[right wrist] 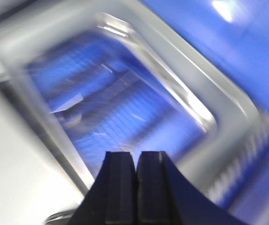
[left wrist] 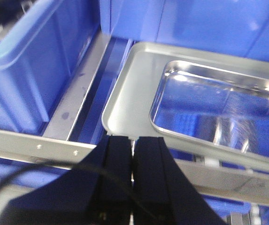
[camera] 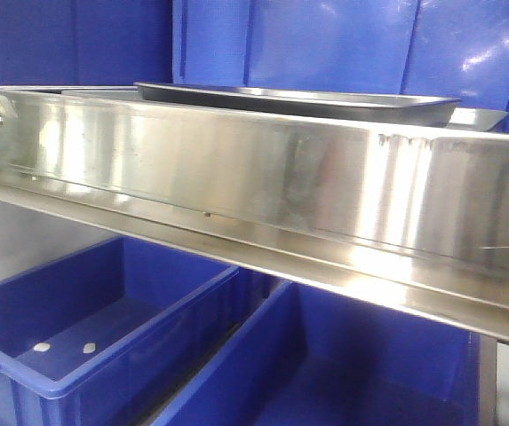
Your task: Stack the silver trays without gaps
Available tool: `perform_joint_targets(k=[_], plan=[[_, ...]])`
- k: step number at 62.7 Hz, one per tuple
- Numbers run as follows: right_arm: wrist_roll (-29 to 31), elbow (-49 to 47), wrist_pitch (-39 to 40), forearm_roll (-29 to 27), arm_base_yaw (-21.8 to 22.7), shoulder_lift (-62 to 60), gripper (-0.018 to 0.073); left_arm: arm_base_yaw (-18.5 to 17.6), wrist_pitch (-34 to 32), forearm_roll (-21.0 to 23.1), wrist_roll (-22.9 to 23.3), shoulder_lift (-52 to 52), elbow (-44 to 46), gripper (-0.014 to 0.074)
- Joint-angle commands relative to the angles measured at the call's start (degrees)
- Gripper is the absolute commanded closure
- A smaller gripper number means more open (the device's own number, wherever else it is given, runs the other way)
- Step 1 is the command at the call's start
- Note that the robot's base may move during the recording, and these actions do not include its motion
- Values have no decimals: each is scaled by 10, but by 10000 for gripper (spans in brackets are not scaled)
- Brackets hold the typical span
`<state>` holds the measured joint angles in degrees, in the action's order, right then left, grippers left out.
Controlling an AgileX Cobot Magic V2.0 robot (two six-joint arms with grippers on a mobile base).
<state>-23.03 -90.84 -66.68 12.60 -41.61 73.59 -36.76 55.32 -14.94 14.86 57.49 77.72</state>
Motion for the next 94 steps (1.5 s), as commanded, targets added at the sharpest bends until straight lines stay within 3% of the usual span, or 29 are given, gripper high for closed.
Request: perform_joint_targets(k=[1, 19, 33, 94], plan=[[36, 19, 71, 8, -19, -42, 509, -3, -97, -8, -4, -63, -56, 644], [65, 264, 313, 8, -50, -190, 509, -3, -260, -18, -4, -245, -283, 644], [65, 427, 468, 9, -50, -293, 509, -3, -286, -18, -4, -290, -365, 644], [65, 459, 477, 9, -50, -318, 509, -3, -286, -18, -4, -290, -373, 644]])
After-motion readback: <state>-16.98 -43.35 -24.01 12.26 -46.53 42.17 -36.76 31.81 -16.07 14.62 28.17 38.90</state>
